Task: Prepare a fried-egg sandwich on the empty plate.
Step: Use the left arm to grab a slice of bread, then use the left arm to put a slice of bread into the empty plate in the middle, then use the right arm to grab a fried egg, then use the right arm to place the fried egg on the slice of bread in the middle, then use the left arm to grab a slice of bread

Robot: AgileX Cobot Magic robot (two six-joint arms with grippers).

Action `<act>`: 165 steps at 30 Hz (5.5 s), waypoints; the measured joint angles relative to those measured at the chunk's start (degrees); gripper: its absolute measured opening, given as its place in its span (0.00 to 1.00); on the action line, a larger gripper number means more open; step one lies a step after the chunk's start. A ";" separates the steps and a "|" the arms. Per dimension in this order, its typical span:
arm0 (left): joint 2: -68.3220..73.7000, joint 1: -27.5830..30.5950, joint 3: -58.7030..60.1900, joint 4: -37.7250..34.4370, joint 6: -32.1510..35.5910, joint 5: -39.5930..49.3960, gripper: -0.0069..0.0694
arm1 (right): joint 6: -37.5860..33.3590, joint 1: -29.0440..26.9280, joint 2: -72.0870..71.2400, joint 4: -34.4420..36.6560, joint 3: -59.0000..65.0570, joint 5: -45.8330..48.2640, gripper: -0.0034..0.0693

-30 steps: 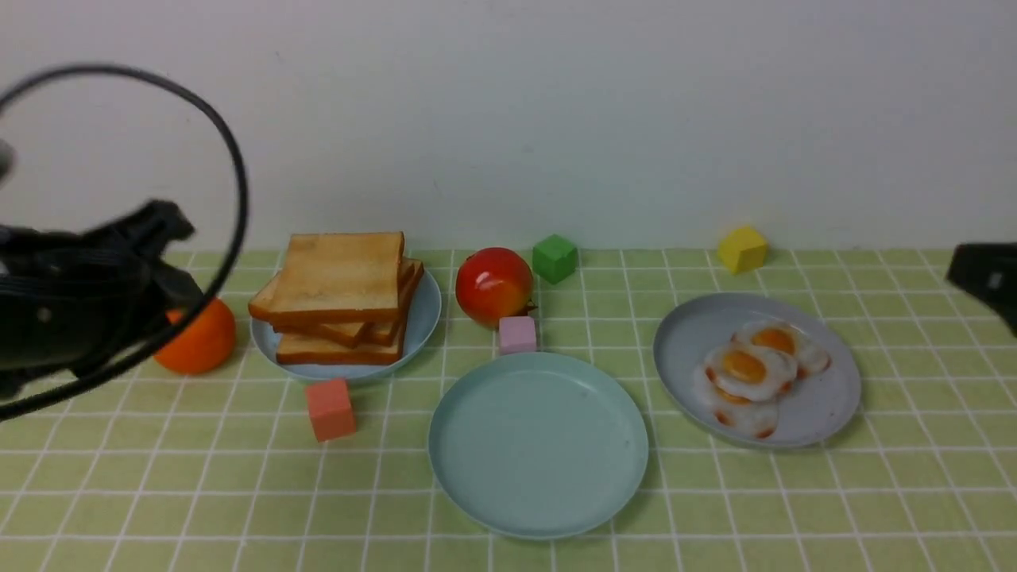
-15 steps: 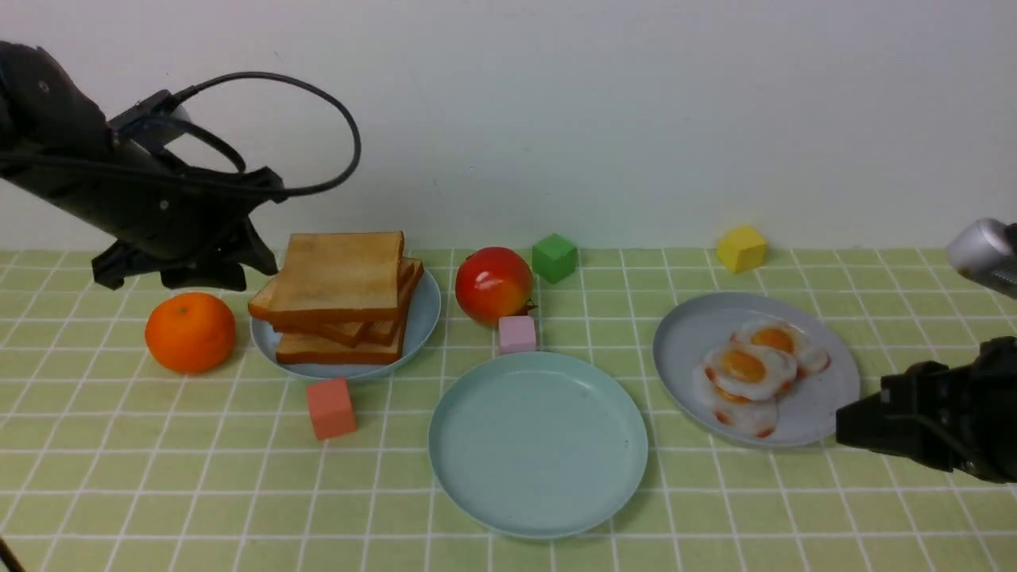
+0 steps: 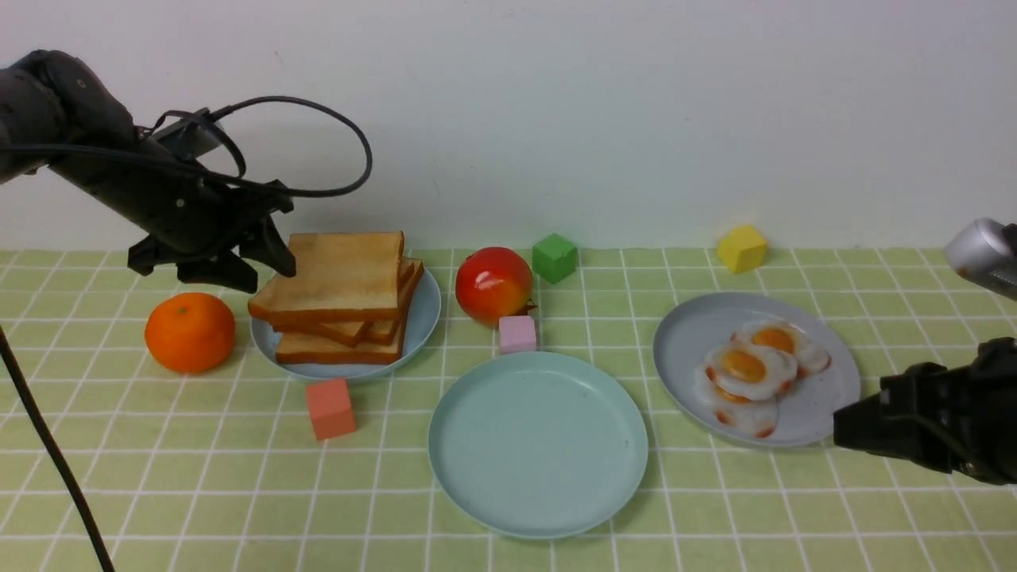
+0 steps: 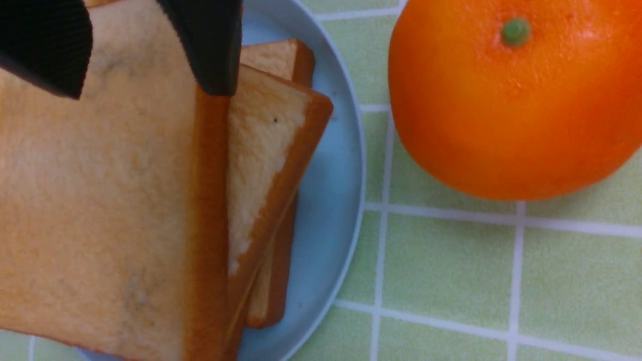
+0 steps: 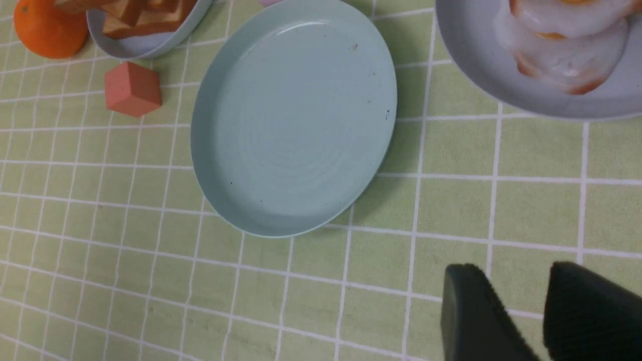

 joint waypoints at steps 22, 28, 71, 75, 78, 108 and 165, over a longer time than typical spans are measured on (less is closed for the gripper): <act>-7.37 -2.77 4.30 -10.72 11.64 5.38 0.12 | 0.00 0.00 0.00 0.04 0.00 1.51 0.38; -12.09 -15.36 20.24 -22.59 18.55 1.83 0.12 | 0.00 0.00 0.00 0.04 0.00 1.51 0.38; -31.86 -30.95 28.43 -13.83 30.64 1.44 0.20 | -16.60 -10.89 42.60 43.96 -13.04 -8.56 0.68; -31.86 -31.36 28.43 -13.74 30.84 -0.13 0.07 | -23.18 -10.91 46.04 51.25 -13.23 -8.51 0.68; -31.86 -31.36 28.43 -13.50 30.84 -0.85 0.07 | -27.53 -10.95 47.83 54.14 -13.65 -6.14 0.65; -59.35 -15.90 38.12 -2.14 17.83 6.32 0.07 | -36.01 12.07 39.63 53.93 -16.72 -1.45 0.19; 12.31 3.07 -12.42 -4.56 10.59 3.44 0.51 | 0.00 37.63 15.55 -29.63 -38.91 13.99 0.83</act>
